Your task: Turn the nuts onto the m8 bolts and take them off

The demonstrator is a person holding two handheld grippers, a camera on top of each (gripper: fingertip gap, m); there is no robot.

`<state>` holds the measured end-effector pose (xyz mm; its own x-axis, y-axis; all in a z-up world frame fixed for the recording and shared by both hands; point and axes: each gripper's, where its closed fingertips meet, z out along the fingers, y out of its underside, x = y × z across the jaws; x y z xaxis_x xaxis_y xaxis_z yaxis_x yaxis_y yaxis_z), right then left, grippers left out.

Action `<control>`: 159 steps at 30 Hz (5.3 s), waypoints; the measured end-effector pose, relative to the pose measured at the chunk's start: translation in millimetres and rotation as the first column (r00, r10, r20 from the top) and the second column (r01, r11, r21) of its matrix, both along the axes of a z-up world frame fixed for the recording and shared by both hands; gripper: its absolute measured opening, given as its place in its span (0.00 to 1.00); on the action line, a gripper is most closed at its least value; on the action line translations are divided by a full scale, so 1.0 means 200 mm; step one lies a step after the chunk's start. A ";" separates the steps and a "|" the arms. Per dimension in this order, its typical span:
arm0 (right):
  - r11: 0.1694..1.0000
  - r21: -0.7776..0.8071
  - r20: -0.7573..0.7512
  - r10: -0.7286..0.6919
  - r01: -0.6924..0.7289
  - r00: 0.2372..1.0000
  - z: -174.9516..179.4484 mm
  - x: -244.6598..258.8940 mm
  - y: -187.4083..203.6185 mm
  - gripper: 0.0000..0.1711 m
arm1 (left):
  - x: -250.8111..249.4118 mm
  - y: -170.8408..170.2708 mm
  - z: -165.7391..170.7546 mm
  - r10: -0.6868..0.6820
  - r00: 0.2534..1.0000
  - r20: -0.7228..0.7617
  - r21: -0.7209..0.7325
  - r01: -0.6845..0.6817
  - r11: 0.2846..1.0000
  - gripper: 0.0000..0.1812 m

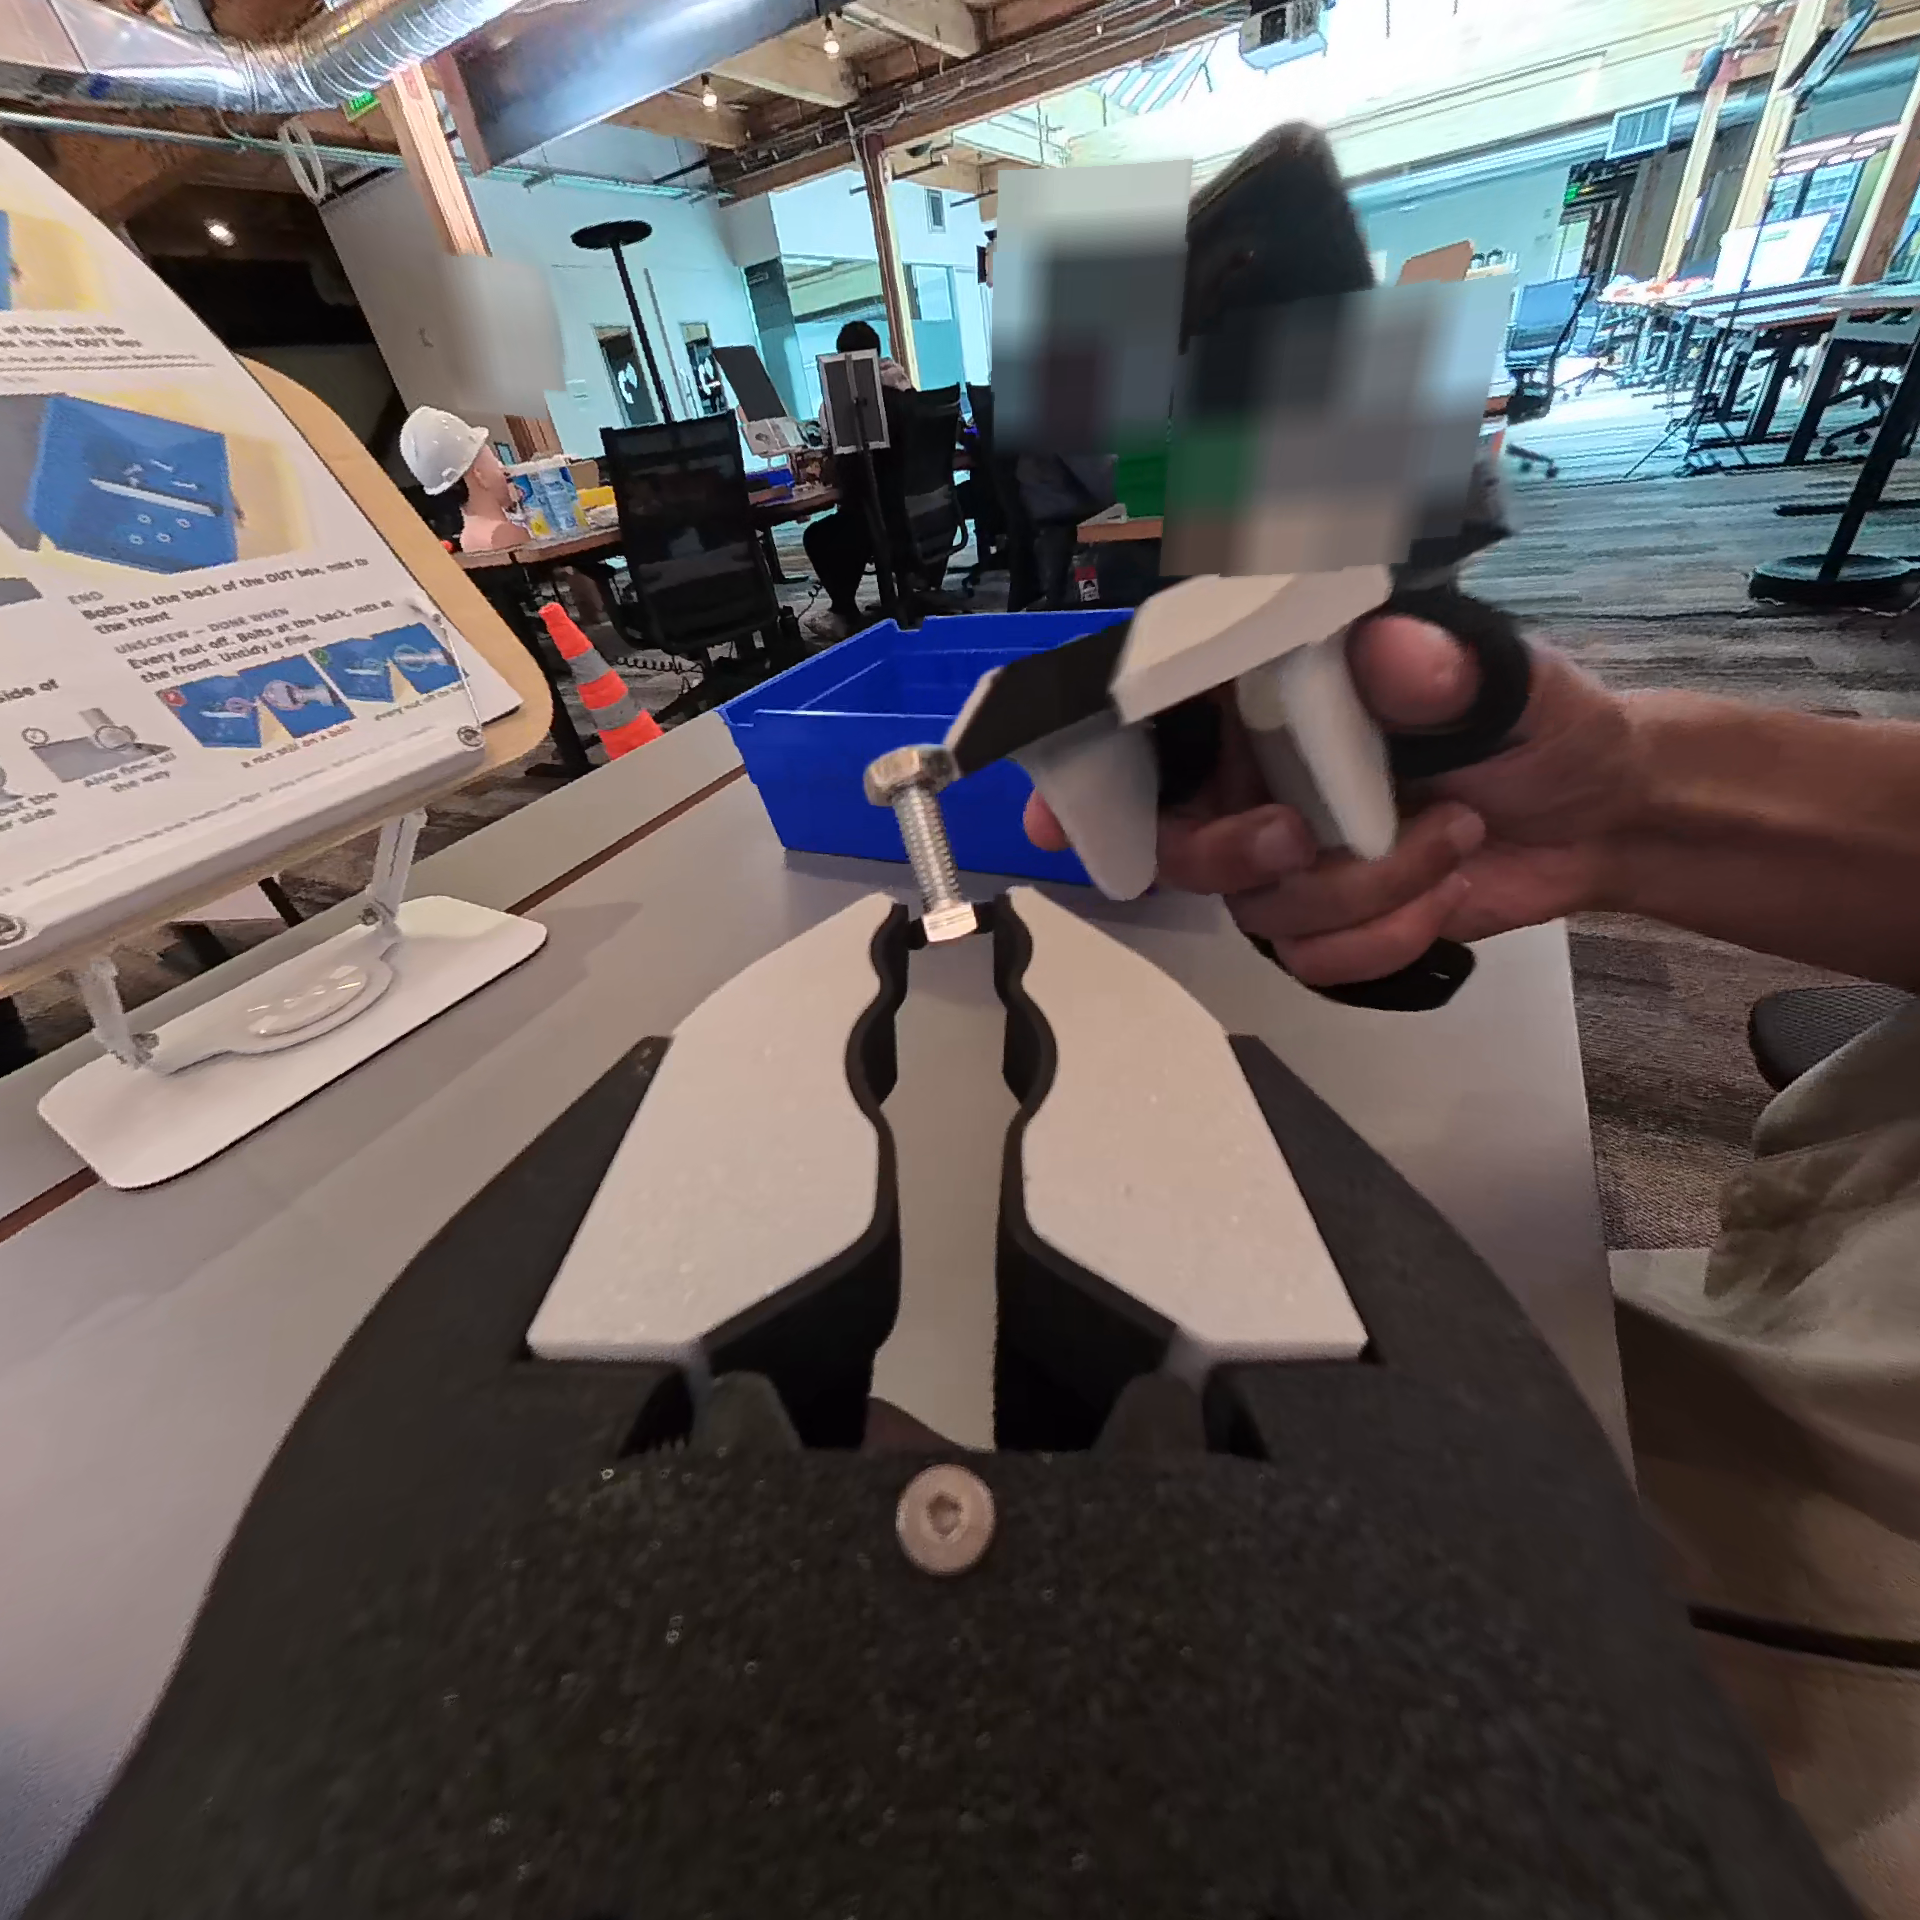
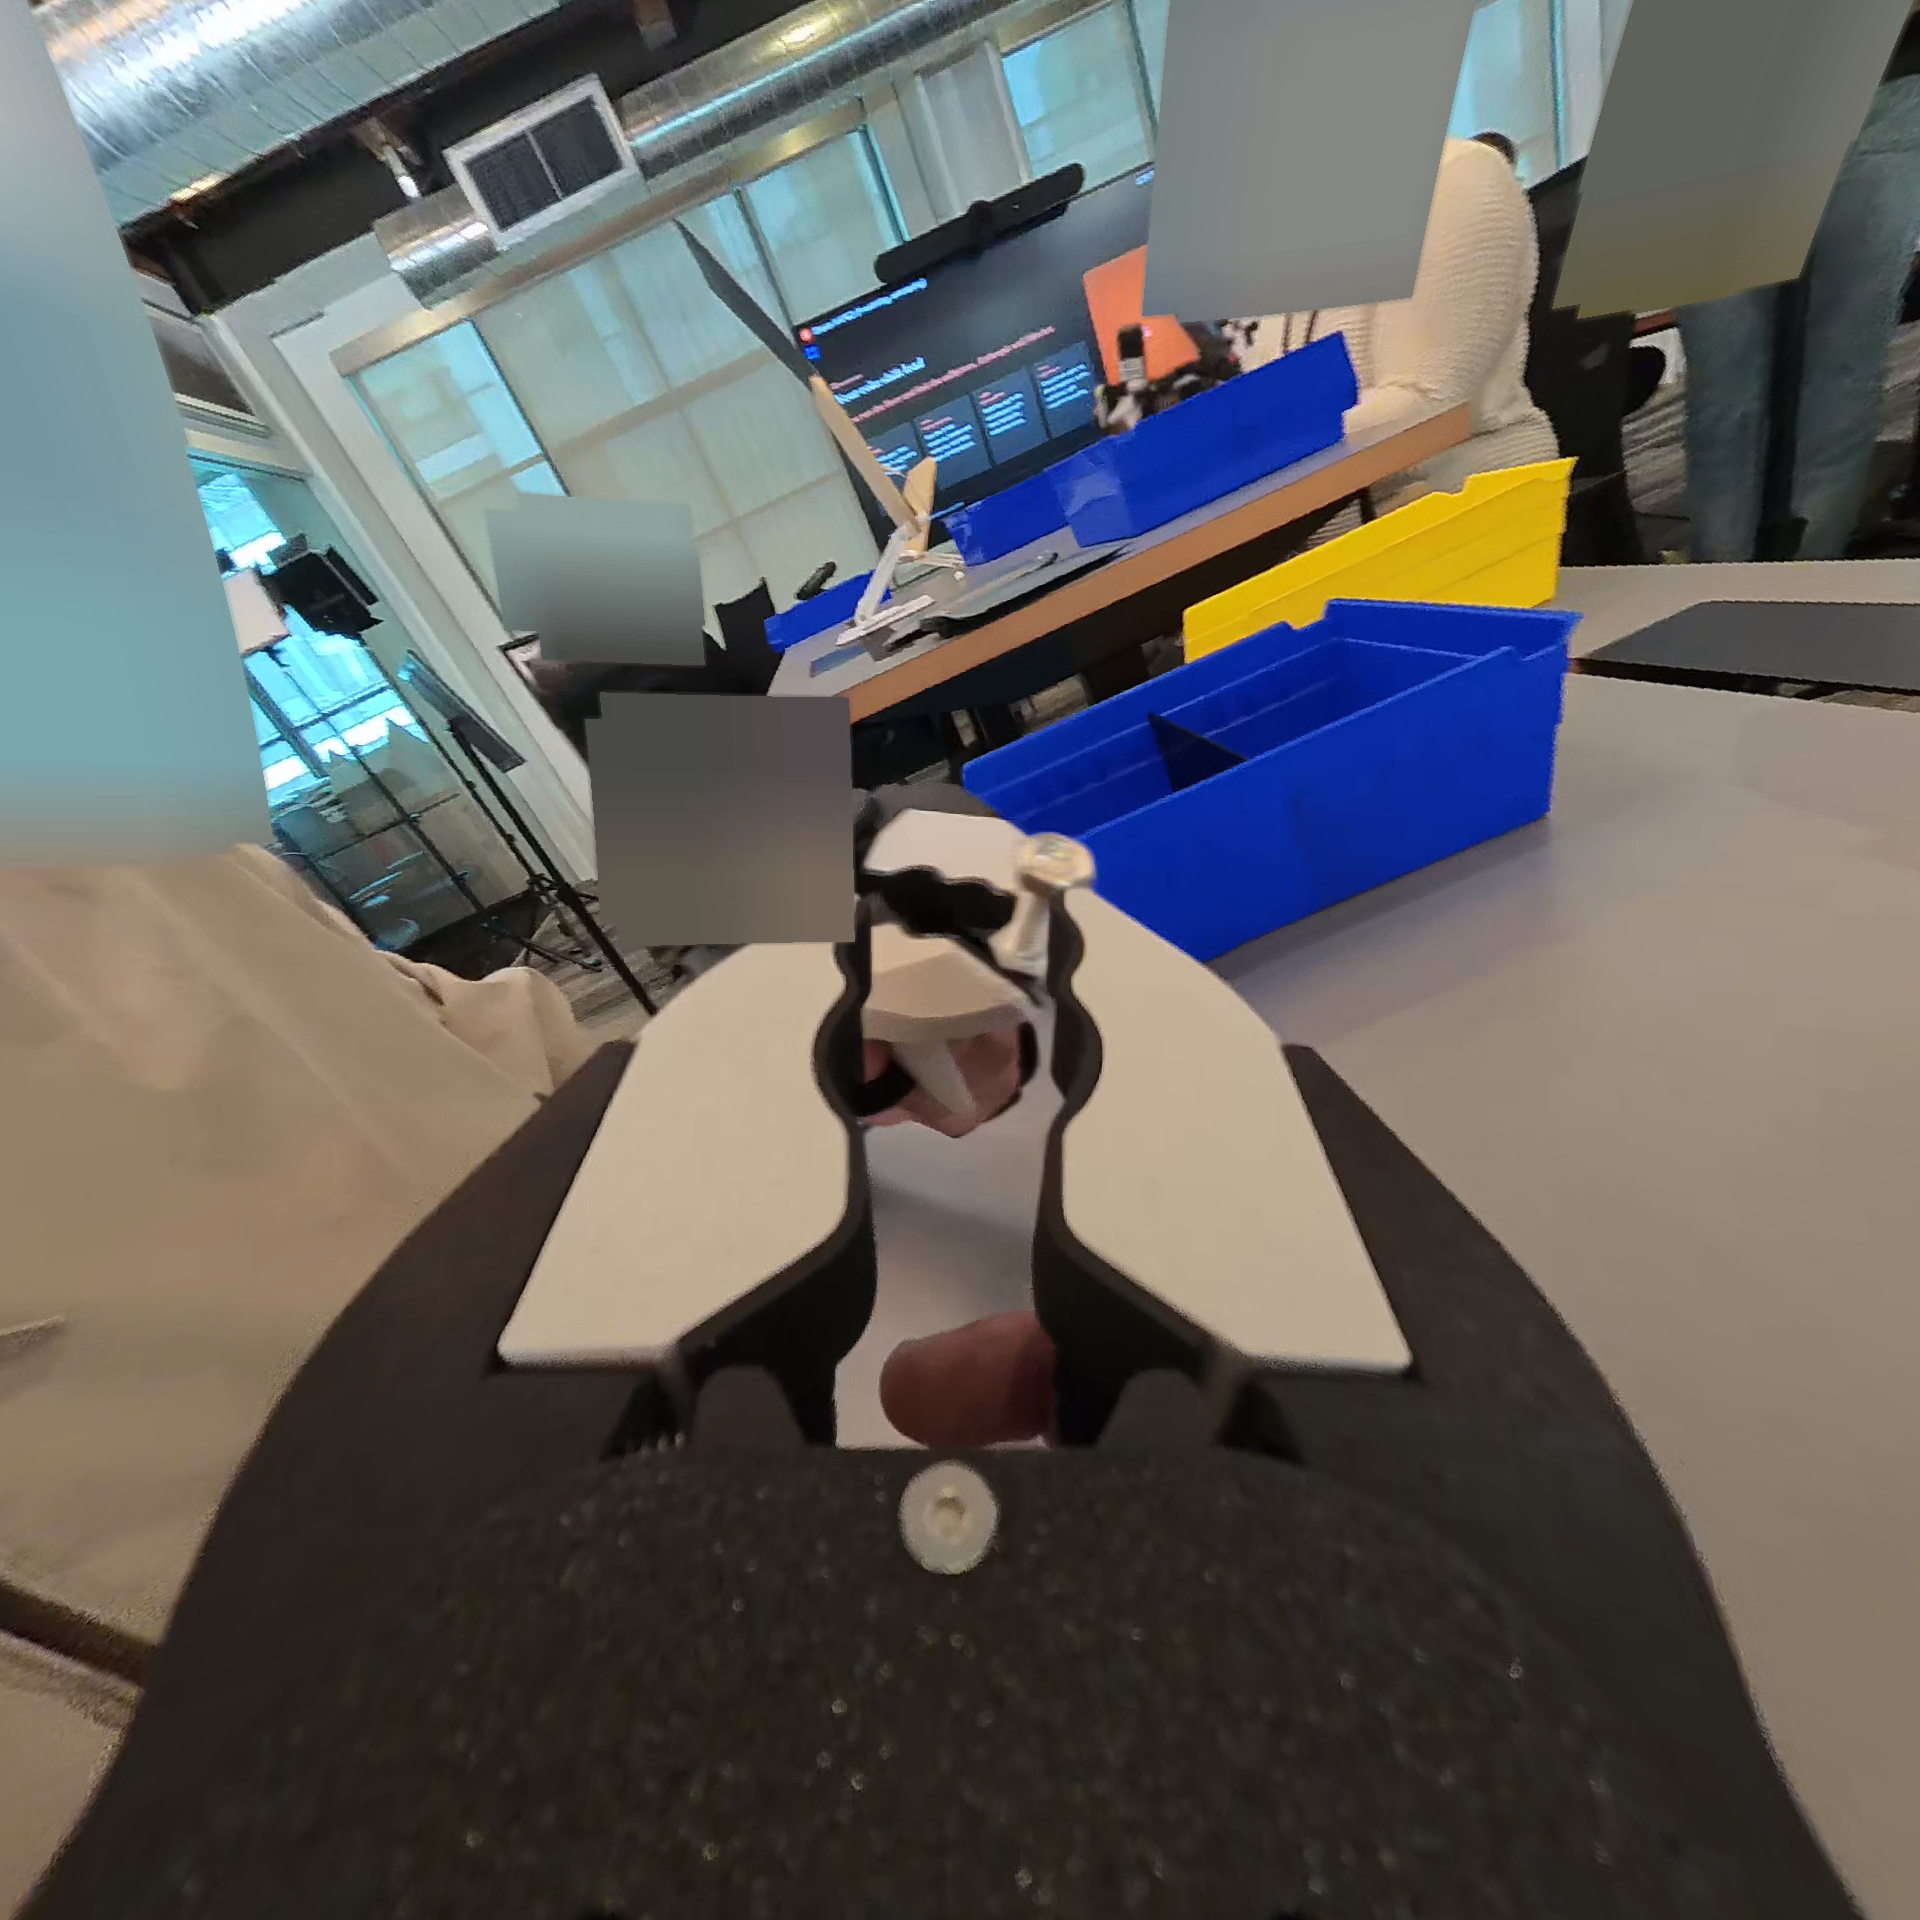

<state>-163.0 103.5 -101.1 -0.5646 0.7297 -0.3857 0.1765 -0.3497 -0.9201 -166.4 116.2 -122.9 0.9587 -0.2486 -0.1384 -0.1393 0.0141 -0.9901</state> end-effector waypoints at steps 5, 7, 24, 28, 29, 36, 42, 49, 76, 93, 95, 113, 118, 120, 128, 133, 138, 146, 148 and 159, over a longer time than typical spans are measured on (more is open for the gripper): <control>1.000 -0.006 0.006 0.019 -0.019 1.000 0.00 -0.01 -0.02 0.19 | 0.05 -0.01 0.01 -0.008 0.999 -0.033 0.008 0.009 1.000 0.09; 1.000 0.002 0.000 0.026 -0.026 1.000 0.01 0.00 -0.04 0.20 | 0.04 0.00 0.00 -0.008 1.000 -0.021 0.000 0.008 1.000 0.09; 0.999 0.044 0.009 -0.016 0.016 1.000 0.00 -0.02 0.00 0.18 | -0.02 0.01 -0.01 0.004 1.000 0.009 -0.008 -0.004 1.000 0.09; 0.994 0.097 0.023 0.055 -0.057 0.998 -0.02 -0.03 0.01 0.18 | 0.04 -0.03 0.00 -0.092 0.995 0.047 0.002 0.092 0.996 0.09; 0.987 0.114 0.026 0.109 -0.111 0.994 -0.03 -0.02 -0.02 0.18 | 0.04 -0.05 0.00 -0.120 0.991 0.061 0.002 0.121 0.993 0.09; 0.989 0.081 0.046 0.121 -0.125 0.992 -0.02 -0.06 -0.02 0.08 | 0.04 -0.02 -0.02 -0.078 0.997 -0.022 -0.012 0.078 0.997 0.09; 0.984 -0.141 0.137 -0.086 0.105 0.987 -0.07 -0.13 0.06 0.08 | -0.05 0.04 -0.04 0.331 0.796 -0.507 0.101 -0.327 0.940 0.09; 0.983 -0.165 0.059 -0.077 0.086 0.995 -0.04 -0.07 0.05 0.20 | -0.01 0.03 -0.02 0.223 0.916 -0.332 0.045 -0.221 0.974 0.09; 0.988 -0.156 -0.005 -0.003 0.002 1.000 -0.04 0.00 0.07 0.21 | 0.03 0.01 -0.05 0.095 0.971 -0.222 -0.030 -0.104 0.994 0.08; 0.454 0.861 0.007 0.440 -0.229 0.898 -0.23 0.14 -0.11 0.18 | 0.19 -0.24 -0.19 -0.615 0.657 0.436 -0.226 0.741 0.632 0.08; 0.448 0.869 -0.021 0.457 -0.209 0.889 -0.23 0.14 -0.12 0.13 | 0.21 -0.25 -0.17 -0.634 0.619 0.463 -0.206 0.771 0.602 0.08; 0.663 0.627 0.230 0.345 -0.410 0.910 -0.35 0.12 -0.03 0.08 | 0.13 -0.13 -0.29 -0.546 0.838 -0.006 -0.440 0.488 0.754 0.08; 0.759 0.457 0.327 0.343 -0.465 0.881 -0.39 0.09 0.00 0.08 | 0.09 -0.09 -0.32 -0.453 0.821 -0.349 -0.452 0.276 0.848 0.08; 0.801 0.377 0.365 0.333 -0.465 0.869 -0.40 0.08 0.01 0.08 | 0.06 -0.07 -0.32 -0.392 0.790 -0.471 -0.421 0.190 0.887 0.08; 0.920 -0.034 0.500 0.354 -0.390 0.791 -0.40 0.04 0.03 0.08 | 0.00 -0.03 -0.31 -0.186 0.652 -0.736 -0.250 -0.006 0.968 0.08; 0.910 0.062 0.436 0.345 -0.410 0.831 -0.38 0.07 0.02 0.13 | 0.04 -0.04 -0.30 -0.234 0.778 -0.583 -0.284 0.074 0.956 0.08; 0.788 0.504 0.213 0.283 -0.354 0.935 -0.33 0.09 0.06 0.27 | 0.11 -0.09 -0.27 -0.406 0.898 -0.173 -0.349 0.329 0.877 0.08; 0.388 0.921 -0.144 0.411 -0.030 0.900 -0.18 0.12 -0.05 0.26 | 0.19 -0.18 -0.15 -0.637 0.582 0.506 -0.173 0.791 0.587 0.08; 0.373 0.927 -0.146 0.442 -0.033 0.885 -0.17 0.12 -0.06 0.20 | 0.20 -0.18 -0.15 -0.650 0.547 0.527 -0.154 0.814 0.560 0.08; 0.478 0.845 0.005 0.443 -0.241 0.896 -0.17 0.11 -0.05 0.09 | 0.18 -0.14 -0.13 -0.650 0.606 0.459 -0.146 0.773 0.618 0.08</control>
